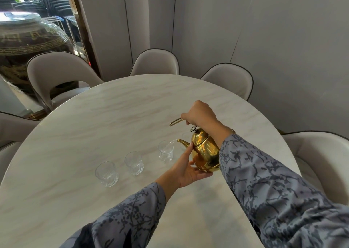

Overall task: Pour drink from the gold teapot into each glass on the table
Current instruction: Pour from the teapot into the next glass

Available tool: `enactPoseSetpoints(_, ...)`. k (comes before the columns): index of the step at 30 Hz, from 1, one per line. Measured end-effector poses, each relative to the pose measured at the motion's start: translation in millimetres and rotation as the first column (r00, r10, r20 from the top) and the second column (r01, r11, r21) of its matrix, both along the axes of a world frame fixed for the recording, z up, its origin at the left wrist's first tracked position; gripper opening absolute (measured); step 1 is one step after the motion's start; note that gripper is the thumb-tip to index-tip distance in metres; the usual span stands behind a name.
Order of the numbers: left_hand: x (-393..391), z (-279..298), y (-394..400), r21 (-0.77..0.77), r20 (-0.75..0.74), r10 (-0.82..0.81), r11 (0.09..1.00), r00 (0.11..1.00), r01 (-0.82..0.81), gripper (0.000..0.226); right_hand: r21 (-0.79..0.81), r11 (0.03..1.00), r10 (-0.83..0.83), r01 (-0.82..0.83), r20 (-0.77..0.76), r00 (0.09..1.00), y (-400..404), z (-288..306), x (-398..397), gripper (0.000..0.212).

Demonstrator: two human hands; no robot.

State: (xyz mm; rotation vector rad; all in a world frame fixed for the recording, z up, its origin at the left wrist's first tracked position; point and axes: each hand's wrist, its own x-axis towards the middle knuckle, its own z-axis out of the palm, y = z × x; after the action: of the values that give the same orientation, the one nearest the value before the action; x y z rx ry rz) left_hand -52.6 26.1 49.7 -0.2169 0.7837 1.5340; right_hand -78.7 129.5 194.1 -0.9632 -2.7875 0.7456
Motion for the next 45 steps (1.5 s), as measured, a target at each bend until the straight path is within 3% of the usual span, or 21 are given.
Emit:
enactPoseSetpoints(6,-3,-5,-5,-0.082,-0.084,-0.015,0.997,0.996,0.008,0.092,-0.054,0.998,-0.031,0.029,-0.038,0.999,5,-18,6,0.03)
enactPoseSetpoints(17,-10,-27,-18,-0.264,-0.302,-0.083,0.964,0.95,0.0,0.065,-0.171,0.982,-0.108,0.078,-0.175,0.979,8,-68,30,0.042)
enactPoseSetpoints(23,-13,-37,-20,-0.337,-0.354,-0.101,0.941,0.93,-0.026,0.074,-0.231,0.965,-0.182,0.124,-0.25,0.951,5,-84,41,0.052)
enactPoseSetpoints(35,-12,-29,-47,-0.339,-0.433,-0.07,0.936,0.899,-0.09,0.073,-0.289,0.954,-0.182,0.081,-0.341,0.922,-17,-81,55,0.055)
enactPoseSetpoints(45,-9,-18,-104,-0.304,-0.381,-0.045,0.949,0.924,-0.079,0.069,-0.233,0.972,-0.082,0.008,-0.31,0.947,-72,-69,44,0.052)
